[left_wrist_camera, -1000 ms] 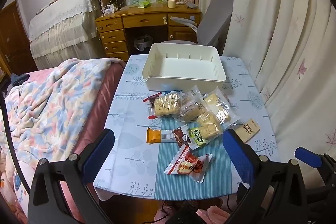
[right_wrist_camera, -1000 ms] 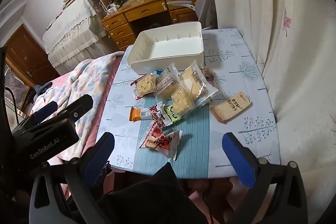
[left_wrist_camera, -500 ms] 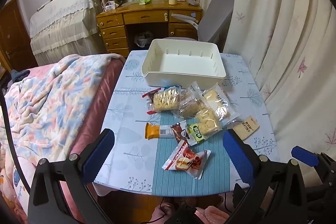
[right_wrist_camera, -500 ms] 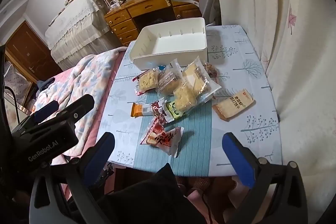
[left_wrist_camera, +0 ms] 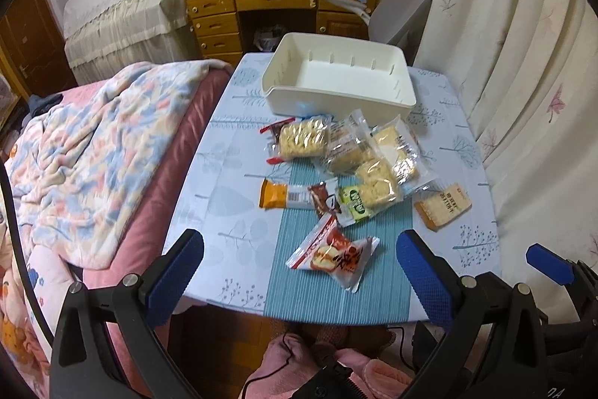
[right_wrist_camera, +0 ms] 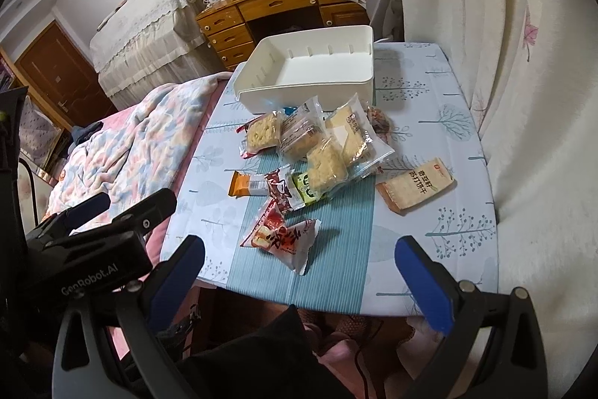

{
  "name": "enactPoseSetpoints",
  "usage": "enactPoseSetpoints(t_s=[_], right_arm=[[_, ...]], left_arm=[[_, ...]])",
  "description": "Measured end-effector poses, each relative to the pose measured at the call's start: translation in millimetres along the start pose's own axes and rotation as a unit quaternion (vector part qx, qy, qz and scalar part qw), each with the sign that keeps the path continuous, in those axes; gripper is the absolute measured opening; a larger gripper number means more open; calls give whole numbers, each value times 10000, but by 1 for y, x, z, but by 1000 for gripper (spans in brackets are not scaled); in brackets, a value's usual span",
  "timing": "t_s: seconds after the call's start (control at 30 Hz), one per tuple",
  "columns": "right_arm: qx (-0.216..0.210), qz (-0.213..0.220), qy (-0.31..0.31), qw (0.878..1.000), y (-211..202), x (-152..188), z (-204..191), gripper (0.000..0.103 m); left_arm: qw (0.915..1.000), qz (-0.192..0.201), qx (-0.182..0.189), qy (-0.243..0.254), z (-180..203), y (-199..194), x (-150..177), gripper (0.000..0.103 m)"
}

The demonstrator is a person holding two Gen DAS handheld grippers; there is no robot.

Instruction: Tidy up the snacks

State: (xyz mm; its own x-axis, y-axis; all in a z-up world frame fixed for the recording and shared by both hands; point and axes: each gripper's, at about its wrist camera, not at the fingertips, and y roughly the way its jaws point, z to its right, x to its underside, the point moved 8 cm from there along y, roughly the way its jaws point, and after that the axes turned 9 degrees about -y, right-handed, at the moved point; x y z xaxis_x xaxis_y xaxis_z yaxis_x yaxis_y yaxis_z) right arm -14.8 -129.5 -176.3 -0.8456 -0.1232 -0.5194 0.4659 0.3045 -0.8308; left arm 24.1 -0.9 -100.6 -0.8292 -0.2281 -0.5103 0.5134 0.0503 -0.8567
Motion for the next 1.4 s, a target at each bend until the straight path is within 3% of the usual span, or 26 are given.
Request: enactPoseSetpoints(t_s=[0.4, 0.73, 0.83, 1.03, 1.23, 1.4], right_arm=[[2, 133, -124, 9998, 18, -15, -17, 101], [563, 371, 340, 9971, 37, -36, -42, 101], [687, 363, 525, 9956, 46, -36, -52, 101], [1364, 325, 803, 9869, 59, -26, -56, 101], [1724, 217, 965, 9800, 63, -8, -53, 101], [1731, 117, 825, 9814, 73, 0, -53, 101]], left_arm=[[9995, -187, 238, 5, -18, 18, -12, 102], [9907, -459, 805, 996, -36, 53, -46, 102], [9841, -513, 1097, 1303, -42, 63, -59, 102], [9641, -779, 1499, 2050, -49, 90, -67, 102], [9362, -842, 1622, 3003, -40, 119, -57, 102], [9129, -932, 1697, 3593, -32, 145, -46, 102]])
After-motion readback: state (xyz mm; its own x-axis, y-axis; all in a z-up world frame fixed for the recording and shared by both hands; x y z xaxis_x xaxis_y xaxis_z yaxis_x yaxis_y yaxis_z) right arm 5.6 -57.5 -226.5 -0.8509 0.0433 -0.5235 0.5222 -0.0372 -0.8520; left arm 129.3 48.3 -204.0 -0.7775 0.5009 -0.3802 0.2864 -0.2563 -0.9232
